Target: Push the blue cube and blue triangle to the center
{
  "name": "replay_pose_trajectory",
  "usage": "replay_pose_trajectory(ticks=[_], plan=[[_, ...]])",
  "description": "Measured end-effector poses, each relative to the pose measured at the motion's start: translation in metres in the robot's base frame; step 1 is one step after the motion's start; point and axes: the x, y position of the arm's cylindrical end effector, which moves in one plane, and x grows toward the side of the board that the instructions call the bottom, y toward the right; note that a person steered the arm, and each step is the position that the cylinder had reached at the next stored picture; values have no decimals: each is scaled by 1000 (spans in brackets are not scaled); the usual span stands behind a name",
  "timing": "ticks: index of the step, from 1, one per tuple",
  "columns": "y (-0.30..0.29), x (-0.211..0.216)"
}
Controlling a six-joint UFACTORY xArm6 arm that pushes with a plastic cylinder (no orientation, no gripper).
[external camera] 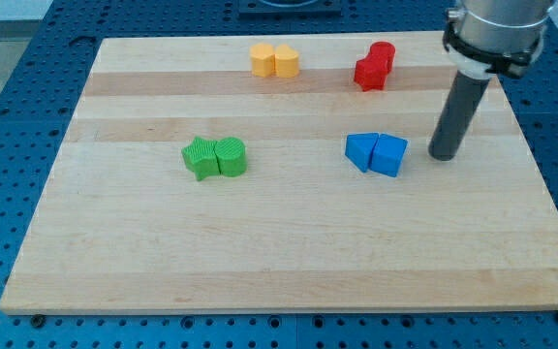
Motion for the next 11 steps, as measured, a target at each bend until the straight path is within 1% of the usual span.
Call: replay_pose_trajectory(ticks=[2,4,5,9,11], plan=[[-10,19],[-64,16],[-83,12],[-83,-26],[-89,-29]])
